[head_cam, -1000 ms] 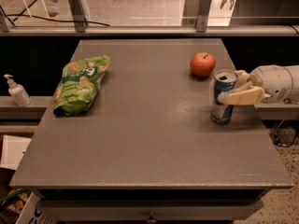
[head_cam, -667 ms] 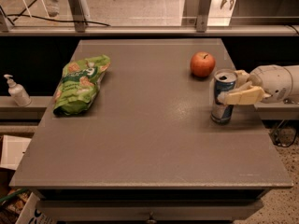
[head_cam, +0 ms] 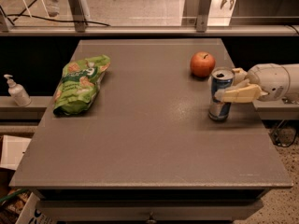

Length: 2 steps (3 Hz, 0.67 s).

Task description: Place redbull can upright

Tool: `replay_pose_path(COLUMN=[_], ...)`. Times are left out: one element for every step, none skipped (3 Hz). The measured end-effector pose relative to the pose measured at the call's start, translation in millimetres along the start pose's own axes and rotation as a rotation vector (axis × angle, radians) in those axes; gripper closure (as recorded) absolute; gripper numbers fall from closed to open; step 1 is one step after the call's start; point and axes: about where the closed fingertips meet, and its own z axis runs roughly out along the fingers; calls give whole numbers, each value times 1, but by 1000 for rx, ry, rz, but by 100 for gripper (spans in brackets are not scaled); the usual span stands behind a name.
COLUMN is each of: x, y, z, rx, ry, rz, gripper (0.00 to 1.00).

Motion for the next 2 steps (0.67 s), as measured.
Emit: replay_pose_path(x=[-1,-2], y=[-3,-5], z=[2,5], rx=[4,8], ry=[-2,-4], rz=[-1,-1], gripper=[36,12])
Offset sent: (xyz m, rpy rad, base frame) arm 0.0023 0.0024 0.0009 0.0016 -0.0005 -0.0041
